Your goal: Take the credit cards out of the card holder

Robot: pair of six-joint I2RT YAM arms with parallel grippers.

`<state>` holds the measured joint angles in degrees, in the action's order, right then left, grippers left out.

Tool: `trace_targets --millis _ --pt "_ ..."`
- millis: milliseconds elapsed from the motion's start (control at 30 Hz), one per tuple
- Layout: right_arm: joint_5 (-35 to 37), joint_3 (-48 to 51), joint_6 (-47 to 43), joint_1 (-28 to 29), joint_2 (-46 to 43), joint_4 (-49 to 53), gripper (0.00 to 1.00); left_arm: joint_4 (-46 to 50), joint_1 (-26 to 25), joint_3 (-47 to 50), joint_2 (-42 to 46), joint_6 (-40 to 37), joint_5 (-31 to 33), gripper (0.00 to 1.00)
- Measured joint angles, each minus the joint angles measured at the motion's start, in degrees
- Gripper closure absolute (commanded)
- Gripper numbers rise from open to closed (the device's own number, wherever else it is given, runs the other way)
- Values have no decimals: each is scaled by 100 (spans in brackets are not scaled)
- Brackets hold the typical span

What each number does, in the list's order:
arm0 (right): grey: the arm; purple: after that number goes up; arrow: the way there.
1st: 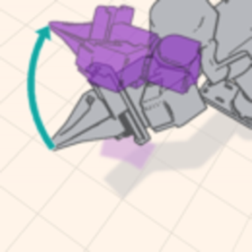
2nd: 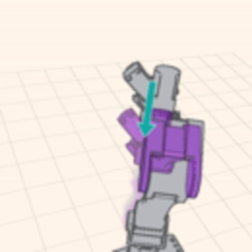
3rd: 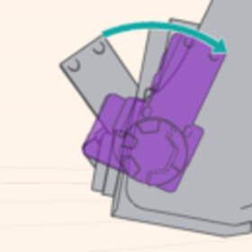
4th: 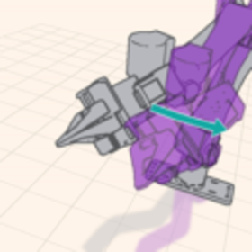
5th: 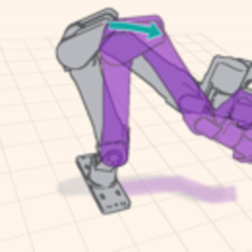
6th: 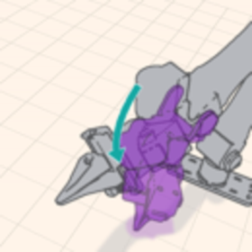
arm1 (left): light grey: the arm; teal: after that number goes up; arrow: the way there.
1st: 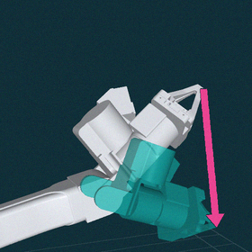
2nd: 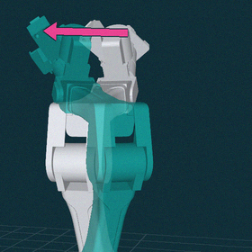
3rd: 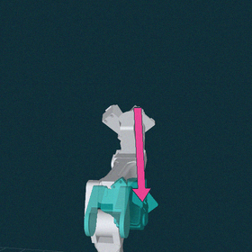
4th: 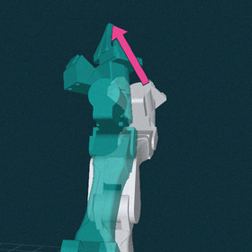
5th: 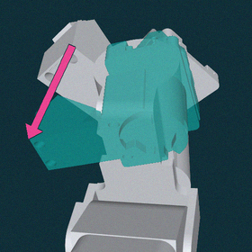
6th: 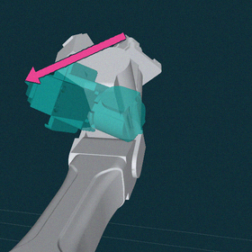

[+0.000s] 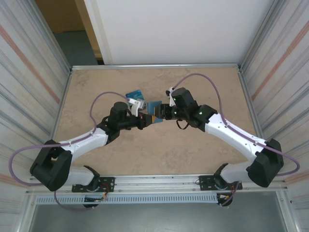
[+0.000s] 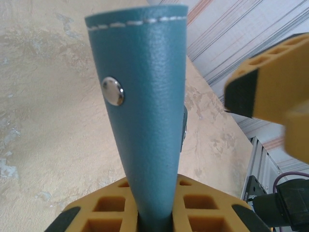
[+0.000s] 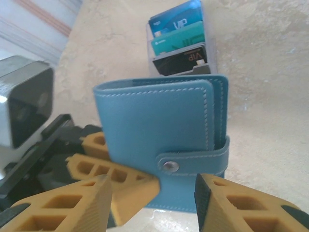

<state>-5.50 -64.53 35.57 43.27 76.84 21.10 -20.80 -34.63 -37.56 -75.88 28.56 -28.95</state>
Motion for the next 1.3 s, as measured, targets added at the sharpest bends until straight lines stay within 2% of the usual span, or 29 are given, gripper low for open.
trace_targets --millis 300,600,1000,1300 --pt "118 -149 2 0 514 -7 59 0 2 0 0 17 -4 100" --pt "114 -256 7 0 772 -7 59 103 17 0 -22 22 70 100" --pt "267 -393 153 28 914 146 76 175 15 0 -33 37 164 100" --pt "269 -393 153 52 892 146 85 212 11 0 -33 37 168 100"
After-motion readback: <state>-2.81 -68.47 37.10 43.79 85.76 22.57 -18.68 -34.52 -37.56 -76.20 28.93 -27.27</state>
